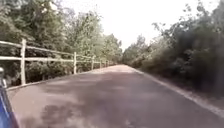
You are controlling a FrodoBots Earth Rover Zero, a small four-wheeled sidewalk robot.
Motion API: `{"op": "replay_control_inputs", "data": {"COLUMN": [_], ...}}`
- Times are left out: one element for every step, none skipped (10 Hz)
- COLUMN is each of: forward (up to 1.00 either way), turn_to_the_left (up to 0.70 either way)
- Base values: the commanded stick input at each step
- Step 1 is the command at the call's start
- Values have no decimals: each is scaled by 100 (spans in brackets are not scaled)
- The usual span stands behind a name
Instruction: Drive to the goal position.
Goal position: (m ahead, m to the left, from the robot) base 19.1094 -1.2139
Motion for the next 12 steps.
{"op": "replay_control_inputs", "data": {"forward": [70,70,70,70,70,70,70,70,70,70,70,70], "turn_to_the_left": [0,0,0,0,0,0,0,0,0,0,0,0]}}
